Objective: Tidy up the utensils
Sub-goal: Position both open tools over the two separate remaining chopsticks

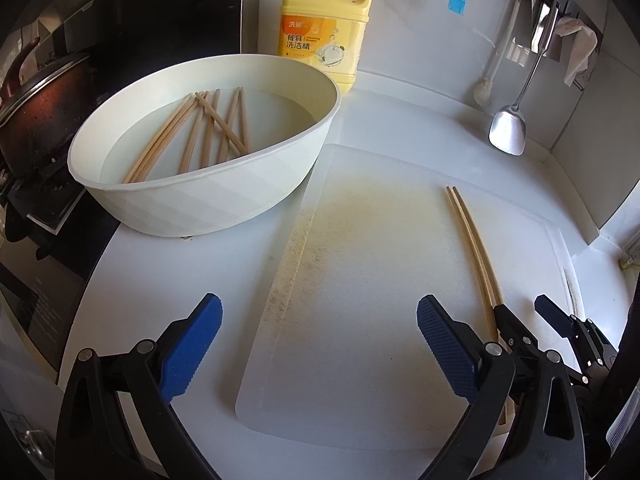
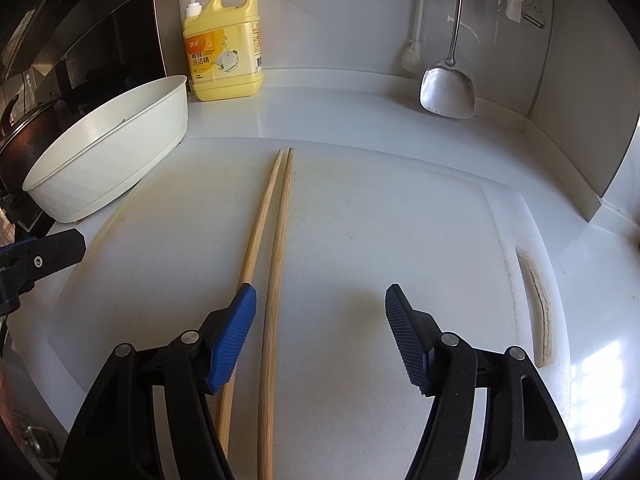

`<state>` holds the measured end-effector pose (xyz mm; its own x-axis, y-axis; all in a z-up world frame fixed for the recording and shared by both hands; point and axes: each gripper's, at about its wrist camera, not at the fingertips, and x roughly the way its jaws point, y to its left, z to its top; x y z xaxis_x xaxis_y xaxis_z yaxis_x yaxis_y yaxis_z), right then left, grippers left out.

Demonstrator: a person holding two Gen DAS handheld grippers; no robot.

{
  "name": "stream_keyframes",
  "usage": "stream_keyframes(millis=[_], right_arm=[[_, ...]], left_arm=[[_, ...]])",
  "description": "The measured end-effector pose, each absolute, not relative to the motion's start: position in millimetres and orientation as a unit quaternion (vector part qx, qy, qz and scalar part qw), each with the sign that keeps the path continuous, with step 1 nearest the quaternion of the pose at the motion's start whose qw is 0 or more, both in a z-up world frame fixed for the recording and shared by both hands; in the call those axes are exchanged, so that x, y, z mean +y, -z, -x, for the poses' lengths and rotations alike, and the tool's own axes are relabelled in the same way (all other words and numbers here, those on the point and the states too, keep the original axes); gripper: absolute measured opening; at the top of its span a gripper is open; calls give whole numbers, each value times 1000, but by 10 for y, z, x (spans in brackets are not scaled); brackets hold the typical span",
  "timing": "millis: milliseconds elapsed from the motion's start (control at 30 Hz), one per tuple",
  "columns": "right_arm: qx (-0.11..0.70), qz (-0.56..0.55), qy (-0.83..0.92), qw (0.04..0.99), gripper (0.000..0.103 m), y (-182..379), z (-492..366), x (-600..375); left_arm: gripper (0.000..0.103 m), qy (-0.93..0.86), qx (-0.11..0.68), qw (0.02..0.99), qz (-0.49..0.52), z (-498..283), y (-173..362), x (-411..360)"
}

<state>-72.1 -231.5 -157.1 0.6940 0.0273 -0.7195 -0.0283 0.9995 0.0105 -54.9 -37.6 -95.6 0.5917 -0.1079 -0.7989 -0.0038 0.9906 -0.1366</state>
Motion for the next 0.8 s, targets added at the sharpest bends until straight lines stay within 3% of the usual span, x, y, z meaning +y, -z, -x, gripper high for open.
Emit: stream_keyframes(millis=[800], right_arm=[[381,8,26,924,62,1545,718,-2709]], left_arm=[[96,60,450,889,60,592,988,-720]])
